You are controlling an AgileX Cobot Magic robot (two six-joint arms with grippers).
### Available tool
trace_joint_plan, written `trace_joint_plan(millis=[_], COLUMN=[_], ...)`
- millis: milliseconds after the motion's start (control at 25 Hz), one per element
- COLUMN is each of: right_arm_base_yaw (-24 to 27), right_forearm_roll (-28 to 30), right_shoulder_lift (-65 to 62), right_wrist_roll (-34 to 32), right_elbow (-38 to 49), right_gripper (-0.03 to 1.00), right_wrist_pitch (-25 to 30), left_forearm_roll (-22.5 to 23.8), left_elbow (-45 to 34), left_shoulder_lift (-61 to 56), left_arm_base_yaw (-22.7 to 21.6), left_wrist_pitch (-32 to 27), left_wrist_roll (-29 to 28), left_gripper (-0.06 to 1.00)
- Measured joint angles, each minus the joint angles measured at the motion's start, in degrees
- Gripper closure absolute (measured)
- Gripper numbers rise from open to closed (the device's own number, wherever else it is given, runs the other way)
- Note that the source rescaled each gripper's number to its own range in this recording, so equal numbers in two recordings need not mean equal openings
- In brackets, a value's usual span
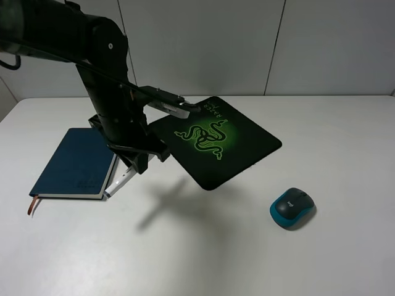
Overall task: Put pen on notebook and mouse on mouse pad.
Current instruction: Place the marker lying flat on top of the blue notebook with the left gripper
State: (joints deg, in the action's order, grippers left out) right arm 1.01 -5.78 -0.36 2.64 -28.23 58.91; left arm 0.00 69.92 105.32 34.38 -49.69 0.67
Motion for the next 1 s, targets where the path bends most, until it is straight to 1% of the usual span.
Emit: trace_joint_plan(millis=[200, 360, 560, 1000], right_arm_base_yaw=[0.0, 0.0, 0.0, 0.0], right_forearm_roll=[0.0, 0.0, 0.0, 0.0], right_shoulder_lift=[0.0, 0.0, 0.0, 0.0], right_wrist_roll=[0.0, 0.0, 0.0, 0.0], right_elbow=[0.0, 0.0, 0.0, 0.0], right_gripper=[-0.03, -0.03, -0.03, -0.03], right_wrist_pitch=[0.0, 0.0, 0.0, 0.0], left_forearm_roll=[0.0, 0.0, 0.0, 0.0], left_elbow=[0.0, 0.1, 0.1, 0.1], left_shoulder_lift=[-1.9, -2.3, -2.3, -2.3], left_arm_base_yaw=[-1.2, -3.9, -7.8, -18.1], left_wrist_pitch=[-1.9, -3.1, -3.3, -2.6], left_wrist_roll=[-1.4, -1.6, -1.6, -1.6], left_gripper=[0.94, 0.94, 0.94, 0.94])
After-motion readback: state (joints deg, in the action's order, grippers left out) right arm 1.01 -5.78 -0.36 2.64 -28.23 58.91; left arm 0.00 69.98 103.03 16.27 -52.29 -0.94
